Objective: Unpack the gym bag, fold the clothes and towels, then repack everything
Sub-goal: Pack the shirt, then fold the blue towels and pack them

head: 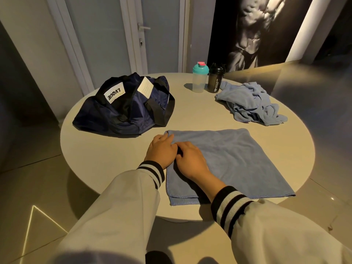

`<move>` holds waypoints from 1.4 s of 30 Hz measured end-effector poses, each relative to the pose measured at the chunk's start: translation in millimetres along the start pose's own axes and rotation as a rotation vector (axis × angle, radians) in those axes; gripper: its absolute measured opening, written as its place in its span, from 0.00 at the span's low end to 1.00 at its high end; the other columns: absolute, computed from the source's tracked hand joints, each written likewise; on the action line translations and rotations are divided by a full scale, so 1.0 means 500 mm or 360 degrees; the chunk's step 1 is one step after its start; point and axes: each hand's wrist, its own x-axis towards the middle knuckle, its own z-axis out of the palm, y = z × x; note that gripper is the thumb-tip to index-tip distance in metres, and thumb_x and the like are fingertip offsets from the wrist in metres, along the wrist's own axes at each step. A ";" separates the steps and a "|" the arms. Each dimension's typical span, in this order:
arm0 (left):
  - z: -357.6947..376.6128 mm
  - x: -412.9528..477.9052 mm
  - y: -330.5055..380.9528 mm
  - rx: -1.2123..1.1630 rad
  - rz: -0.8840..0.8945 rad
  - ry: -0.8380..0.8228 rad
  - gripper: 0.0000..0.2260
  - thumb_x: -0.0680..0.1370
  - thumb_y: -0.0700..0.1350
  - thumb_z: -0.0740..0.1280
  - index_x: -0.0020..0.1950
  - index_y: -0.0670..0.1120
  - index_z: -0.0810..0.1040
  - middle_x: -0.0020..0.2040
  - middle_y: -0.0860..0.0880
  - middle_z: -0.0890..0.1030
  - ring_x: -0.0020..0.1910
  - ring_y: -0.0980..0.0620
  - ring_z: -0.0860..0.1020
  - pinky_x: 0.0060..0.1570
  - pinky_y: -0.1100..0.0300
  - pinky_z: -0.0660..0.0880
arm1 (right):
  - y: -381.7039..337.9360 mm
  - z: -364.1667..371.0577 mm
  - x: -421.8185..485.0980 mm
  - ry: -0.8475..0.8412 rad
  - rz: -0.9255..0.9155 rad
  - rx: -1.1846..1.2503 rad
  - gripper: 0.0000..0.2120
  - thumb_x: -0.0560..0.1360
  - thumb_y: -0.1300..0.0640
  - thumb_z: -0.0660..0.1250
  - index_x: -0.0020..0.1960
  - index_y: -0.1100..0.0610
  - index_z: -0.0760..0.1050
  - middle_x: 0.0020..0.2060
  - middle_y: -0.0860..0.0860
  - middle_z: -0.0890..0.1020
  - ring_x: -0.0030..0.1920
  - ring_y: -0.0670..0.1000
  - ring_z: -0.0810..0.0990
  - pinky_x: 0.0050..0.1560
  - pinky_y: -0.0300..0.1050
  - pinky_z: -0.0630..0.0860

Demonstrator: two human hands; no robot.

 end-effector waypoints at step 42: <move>-0.006 -0.164 0.014 -0.0314 0.0031 0.0259 0.16 0.84 0.45 0.61 0.71 0.49 0.77 0.76 0.52 0.69 0.70 0.49 0.72 0.71 0.52 0.69 | -0.018 -0.044 -0.081 0.0109 -0.0150 -0.0287 0.12 0.79 0.56 0.63 0.60 0.56 0.80 0.52 0.55 0.78 0.56 0.56 0.75 0.53 0.49 0.74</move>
